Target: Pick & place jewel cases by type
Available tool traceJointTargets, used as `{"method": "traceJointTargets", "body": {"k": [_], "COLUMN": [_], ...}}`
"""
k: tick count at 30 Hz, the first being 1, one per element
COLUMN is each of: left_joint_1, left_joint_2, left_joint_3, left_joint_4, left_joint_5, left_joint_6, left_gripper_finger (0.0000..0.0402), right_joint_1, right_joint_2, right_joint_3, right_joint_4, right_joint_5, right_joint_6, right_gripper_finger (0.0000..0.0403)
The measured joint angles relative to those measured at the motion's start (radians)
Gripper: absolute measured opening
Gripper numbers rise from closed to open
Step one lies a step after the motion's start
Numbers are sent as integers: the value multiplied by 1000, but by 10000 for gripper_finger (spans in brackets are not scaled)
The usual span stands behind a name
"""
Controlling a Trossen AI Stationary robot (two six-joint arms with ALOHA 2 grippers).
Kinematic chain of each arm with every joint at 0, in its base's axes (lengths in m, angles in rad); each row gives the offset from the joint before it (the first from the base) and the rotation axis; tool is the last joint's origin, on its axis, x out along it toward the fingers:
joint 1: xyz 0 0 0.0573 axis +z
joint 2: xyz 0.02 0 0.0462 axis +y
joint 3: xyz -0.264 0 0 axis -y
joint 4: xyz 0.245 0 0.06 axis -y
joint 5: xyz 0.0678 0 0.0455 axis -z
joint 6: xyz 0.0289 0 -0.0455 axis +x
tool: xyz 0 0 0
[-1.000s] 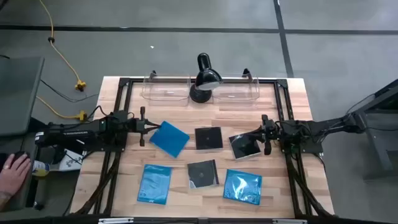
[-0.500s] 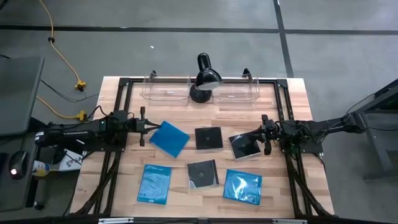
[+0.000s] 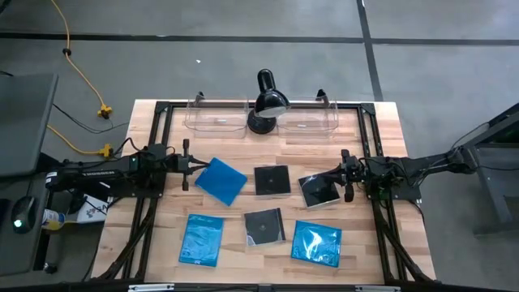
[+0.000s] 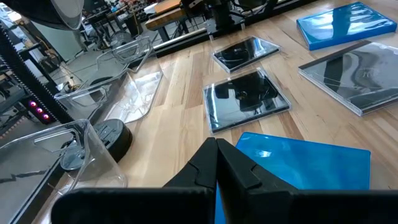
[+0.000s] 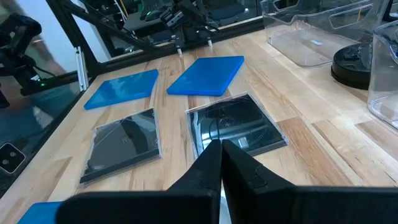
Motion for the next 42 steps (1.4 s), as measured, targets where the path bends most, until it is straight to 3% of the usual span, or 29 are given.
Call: {"method": "traceJointTargets", "body": {"k": [25,30,42], "left_joint_1": [0,0,0], "left_joint_2": [0,0,-1], "left_joint_3": [0,0,0], "left_joint_4": [10,10,15], "left_joint_5": [-2,-84,-68], "left_joint_6": [0,0,-25], "left_gripper_finger": [0,0,0], "right_joint_1": [0,0,0], "right_joint_2": [0,0,0], "right_joint_3": [0,0,0], "right_joint_4": [0,0,0], "right_joint_5": [0,0,0], "right_joint_6": [0,0,0], "right_gripper_finger": [0,0,0]}}
